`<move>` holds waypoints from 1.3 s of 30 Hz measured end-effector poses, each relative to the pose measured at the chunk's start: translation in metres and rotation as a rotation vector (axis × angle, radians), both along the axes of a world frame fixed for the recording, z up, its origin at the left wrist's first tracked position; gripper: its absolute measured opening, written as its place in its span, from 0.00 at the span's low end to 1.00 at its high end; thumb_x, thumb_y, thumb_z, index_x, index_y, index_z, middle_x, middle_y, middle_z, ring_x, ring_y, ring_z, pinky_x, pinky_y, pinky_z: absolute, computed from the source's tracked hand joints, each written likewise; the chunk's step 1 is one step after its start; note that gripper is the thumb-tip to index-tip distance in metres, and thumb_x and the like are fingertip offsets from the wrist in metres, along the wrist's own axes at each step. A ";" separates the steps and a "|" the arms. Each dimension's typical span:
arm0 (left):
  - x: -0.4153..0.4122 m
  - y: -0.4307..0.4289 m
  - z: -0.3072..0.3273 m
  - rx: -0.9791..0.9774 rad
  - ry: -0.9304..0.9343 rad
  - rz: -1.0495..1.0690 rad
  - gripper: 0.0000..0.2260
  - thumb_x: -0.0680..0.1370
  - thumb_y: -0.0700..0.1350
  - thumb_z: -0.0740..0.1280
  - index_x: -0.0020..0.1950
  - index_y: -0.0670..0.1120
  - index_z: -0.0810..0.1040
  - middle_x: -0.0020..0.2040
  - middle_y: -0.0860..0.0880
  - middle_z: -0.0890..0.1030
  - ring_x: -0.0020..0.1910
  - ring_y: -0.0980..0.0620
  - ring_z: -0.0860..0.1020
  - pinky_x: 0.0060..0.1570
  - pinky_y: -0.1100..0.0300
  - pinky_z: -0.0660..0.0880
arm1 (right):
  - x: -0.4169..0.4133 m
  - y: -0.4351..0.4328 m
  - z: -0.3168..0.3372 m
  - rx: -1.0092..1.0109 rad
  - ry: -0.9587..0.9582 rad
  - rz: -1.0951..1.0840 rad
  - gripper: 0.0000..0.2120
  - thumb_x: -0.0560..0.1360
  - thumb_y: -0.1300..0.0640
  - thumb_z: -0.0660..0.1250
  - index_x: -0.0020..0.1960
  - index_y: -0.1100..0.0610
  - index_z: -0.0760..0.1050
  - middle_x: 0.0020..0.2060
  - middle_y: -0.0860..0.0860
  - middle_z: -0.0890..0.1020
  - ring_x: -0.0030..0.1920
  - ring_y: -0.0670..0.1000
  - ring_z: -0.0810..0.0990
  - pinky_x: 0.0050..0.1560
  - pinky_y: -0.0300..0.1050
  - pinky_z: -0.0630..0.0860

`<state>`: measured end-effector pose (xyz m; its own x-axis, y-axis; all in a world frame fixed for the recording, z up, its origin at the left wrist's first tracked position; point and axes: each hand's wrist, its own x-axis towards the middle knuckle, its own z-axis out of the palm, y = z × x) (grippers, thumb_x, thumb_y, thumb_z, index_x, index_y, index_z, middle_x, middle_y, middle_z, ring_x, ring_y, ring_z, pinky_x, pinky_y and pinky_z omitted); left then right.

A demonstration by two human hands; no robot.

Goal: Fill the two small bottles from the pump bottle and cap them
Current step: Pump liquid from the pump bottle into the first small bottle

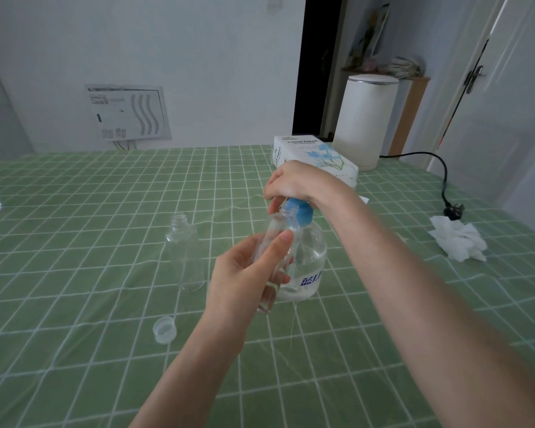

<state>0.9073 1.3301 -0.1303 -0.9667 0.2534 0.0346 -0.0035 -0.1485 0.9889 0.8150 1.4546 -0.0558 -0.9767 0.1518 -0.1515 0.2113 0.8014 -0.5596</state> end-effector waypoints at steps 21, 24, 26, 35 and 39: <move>-0.001 0.000 0.002 0.030 0.012 -0.018 0.20 0.63 0.61 0.69 0.48 0.51 0.83 0.37 0.51 0.85 0.29 0.59 0.78 0.23 0.67 0.71 | 0.003 0.000 0.012 -0.008 0.031 -0.001 0.16 0.77 0.55 0.65 0.63 0.59 0.76 0.55 0.55 0.84 0.60 0.55 0.79 0.41 0.43 0.70; -0.002 0.000 0.002 0.040 0.008 -0.020 0.21 0.61 0.62 0.69 0.47 0.51 0.84 0.37 0.51 0.84 0.28 0.59 0.78 0.23 0.67 0.69 | 0.003 0.000 0.009 -0.008 0.030 0.005 0.17 0.77 0.55 0.65 0.63 0.60 0.76 0.55 0.56 0.84 0.60 0.56 0.80 0.50 0.46 0.72; -0.001 0.000 0.001 0.033 0.002 -0.017 0.21 0.60 0.63 0.69 0.45 0.51 0.84 0.37 0.51 0.84 0.28 0.59 0.78 0.23 0.68 0.69 | 0.001 0.000 0.005 -0.006 0.018 0.005 0.17 0.77 0.55 0.65 0.64 0.60 0.75 0.56 0.56 0.83 0.60 0.56 0.79 0.59 0.48 0.74; 0.000 0.001 0.001 0.043 0.005 -0.019 0.19 0.61 0.62 0.70 0.46 0.52 0.84 0.35 0.53 0.84 0.28 0.59 0.78 0.23 0.67 0.70 | 0.001 0.003 0.005 -0.001 0.038 0.016 0.16 0.77 0.55 0.65 0.63 0.60 0.75 0.55 0.56 0.84 0.54 0.54 0.80 0.47 0.44 0.73; 0.000 0.001 0.002 0.038 0.018 -0.013 0.21 0.62 0.62 0.69 0.47 0.51 0.84 0.37 0.52 0.85 0.29 0.59 0.78 0.24 0.67 0.71 | 0.000 0.003 0.012 0.056 0.073 0.018 0.15 0.76 0.55 0.64 0.61 0.59 0.76 0.53 0.55 0.85 0.44 0.52 0.75 0.36 0.41 0.67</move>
